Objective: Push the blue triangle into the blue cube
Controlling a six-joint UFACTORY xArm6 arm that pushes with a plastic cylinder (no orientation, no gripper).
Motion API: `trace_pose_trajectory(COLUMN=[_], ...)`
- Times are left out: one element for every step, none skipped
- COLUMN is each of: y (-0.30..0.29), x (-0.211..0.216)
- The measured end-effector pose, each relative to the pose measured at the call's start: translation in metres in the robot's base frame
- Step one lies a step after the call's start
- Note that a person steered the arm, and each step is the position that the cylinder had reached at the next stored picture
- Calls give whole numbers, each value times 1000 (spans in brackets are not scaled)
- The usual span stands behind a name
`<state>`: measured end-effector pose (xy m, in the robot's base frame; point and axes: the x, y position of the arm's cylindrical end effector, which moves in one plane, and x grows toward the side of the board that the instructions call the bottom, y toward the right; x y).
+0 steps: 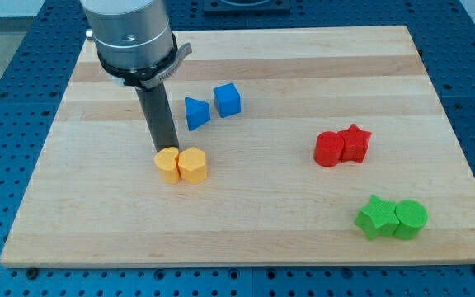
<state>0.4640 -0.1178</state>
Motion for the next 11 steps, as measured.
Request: trace_pose_trajectory(y=[0, -5, -28, -26, -10, 1, 2, 10, 20, 30, 39], x=[1, 1, 1, -10, -24, -33, -36, -40, -47, -51, -53])
